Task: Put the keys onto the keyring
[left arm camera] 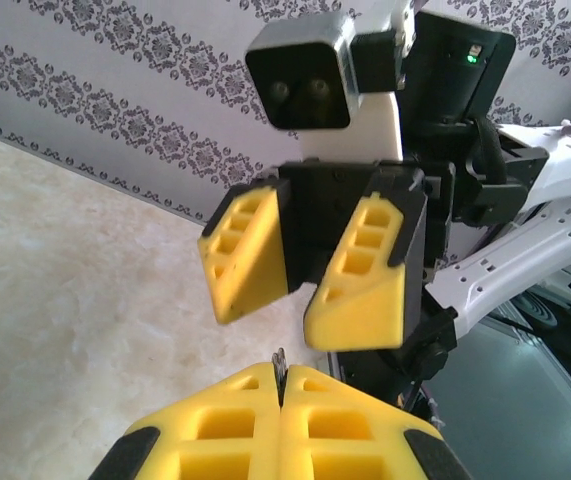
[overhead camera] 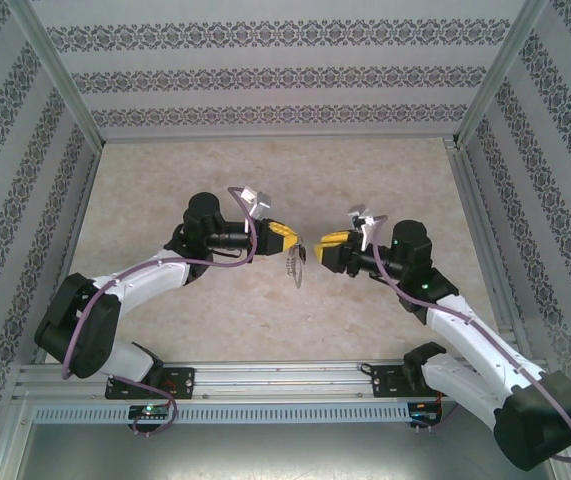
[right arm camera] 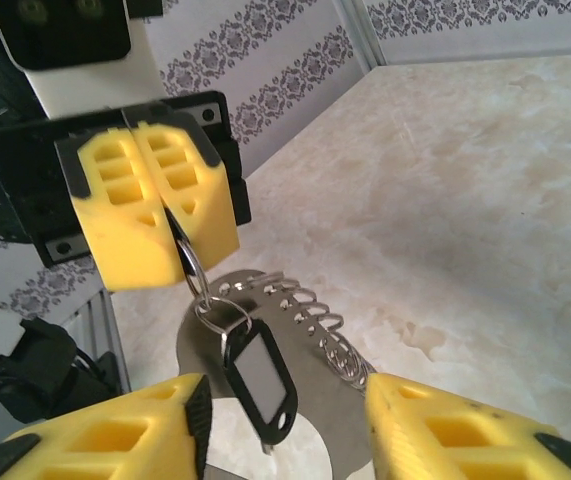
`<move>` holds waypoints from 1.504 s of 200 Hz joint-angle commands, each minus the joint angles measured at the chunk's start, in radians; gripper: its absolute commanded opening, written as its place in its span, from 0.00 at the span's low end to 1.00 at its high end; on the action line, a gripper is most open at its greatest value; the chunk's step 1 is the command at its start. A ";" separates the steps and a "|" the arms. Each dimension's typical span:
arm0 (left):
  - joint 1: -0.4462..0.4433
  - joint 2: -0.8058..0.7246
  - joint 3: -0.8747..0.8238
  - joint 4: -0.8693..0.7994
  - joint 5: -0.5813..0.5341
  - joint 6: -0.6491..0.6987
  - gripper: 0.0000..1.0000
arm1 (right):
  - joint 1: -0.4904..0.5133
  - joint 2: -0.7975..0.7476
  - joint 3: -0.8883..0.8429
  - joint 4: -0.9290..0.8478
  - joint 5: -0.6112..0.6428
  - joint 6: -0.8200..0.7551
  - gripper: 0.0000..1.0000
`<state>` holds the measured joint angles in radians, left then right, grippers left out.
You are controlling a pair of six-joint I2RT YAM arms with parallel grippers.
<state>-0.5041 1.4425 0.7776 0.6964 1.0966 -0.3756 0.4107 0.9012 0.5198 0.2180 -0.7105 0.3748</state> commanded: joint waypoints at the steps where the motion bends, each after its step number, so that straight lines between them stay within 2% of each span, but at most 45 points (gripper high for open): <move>1: -0.009 -0.021 -0.009 0.108 -0.002 -0.037 0.00 | 0.044 -0.003 -0.024 0.059 0.073 0.007 0.50; 47: -0.008 -0.020 -0.009 0.121 0.000 -0.048 0.00 | 0.122 0.049 -0.007 0.070 0.109 -0.011 0.52; 152: -0.008 -0.019 -0.008 0.112 0.001 -0.053 0.00 | 0.158 0.118 0.039 0.088 0.151 -0.027 0.48; 196: -0.009 -0.021 -0.009 0.115 0.000 -0.053 0.00 | 0.174 0.116 0.036 0.065 0.175 -0.038 0.35; 248: -0.009 -0.022 -0.016 0.127 -0.013 -0.052 0.00 | 0.194 0.099 0.034 0.035 0.193 -0.060 0.05; 267: -0.008 -0.023 -0.023 0.133 -0.017 -0.054 0.00 | 0.202 0.097 0.034 0.034 0.190 -0.060 0.00; 301: -0.009 -0.027 -0.025 0.140 -0.023 -0.050 0.00 | 0.223 0.106 0.052 0.010 0.182 -0.081 0.00</move>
<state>-0.5041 1.4425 0.7609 0.7506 1.0752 -0.4210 0.6128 1.0142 0.5304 0.2481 -0.5293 0.3283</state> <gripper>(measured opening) 0.066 0.050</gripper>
